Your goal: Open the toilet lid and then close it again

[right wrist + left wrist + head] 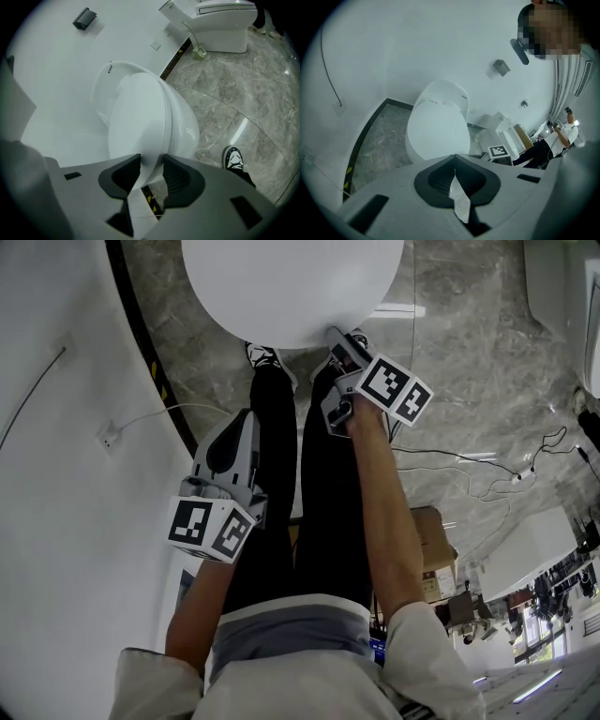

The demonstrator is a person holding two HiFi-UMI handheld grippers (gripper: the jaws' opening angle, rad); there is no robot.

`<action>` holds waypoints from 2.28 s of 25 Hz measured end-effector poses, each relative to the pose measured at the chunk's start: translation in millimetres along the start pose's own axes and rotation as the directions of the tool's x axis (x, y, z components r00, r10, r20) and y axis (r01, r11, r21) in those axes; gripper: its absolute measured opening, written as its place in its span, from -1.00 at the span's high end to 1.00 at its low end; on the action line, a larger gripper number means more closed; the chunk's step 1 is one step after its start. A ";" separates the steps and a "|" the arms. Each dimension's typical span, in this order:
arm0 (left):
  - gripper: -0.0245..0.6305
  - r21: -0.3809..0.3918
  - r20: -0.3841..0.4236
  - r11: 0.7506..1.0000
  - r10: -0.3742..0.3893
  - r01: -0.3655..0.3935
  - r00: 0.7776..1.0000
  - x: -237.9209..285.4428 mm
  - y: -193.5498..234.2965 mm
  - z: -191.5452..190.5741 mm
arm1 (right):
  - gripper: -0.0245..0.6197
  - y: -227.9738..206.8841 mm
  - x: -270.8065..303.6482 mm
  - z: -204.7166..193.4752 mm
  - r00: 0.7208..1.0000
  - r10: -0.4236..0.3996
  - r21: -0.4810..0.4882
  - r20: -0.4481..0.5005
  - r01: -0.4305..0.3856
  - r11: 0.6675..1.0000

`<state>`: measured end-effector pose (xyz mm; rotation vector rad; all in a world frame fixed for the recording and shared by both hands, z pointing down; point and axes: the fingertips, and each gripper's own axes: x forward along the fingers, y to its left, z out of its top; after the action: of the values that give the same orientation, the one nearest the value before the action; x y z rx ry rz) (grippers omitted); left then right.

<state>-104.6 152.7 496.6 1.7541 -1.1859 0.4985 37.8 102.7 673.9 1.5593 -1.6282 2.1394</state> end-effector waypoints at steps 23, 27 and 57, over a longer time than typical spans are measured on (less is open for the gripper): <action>0.91 0.001 0.040 1.000 -0.002 0.002 0.999 -20.0 -5.2 20.3 | 0.60 60.1 -58.4 13.3 0.990 0.127 0.032 0.066 -0.130 0.991; 0.91 -0.001 0.044 1.000 -0.002 0.002 0.999 -25.7 -8.3 22.6 | 0.60 70.2 -68.2 16.5 0.988 0.139 0.035 0.069 -0.141 0.989; 0.91 -0.012 0.057 1.000 -0.027 0.027 0.998 -34.3 -22.8 52.9 | 0.63 139.8 -113.6 55.2 0.949 0.272 0.132 0.158 -0.293 0.947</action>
<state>-108.4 126.8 435.0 1.7819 -1.2012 0.4265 54.6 56.0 492.1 1.6361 -1.8751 2.3997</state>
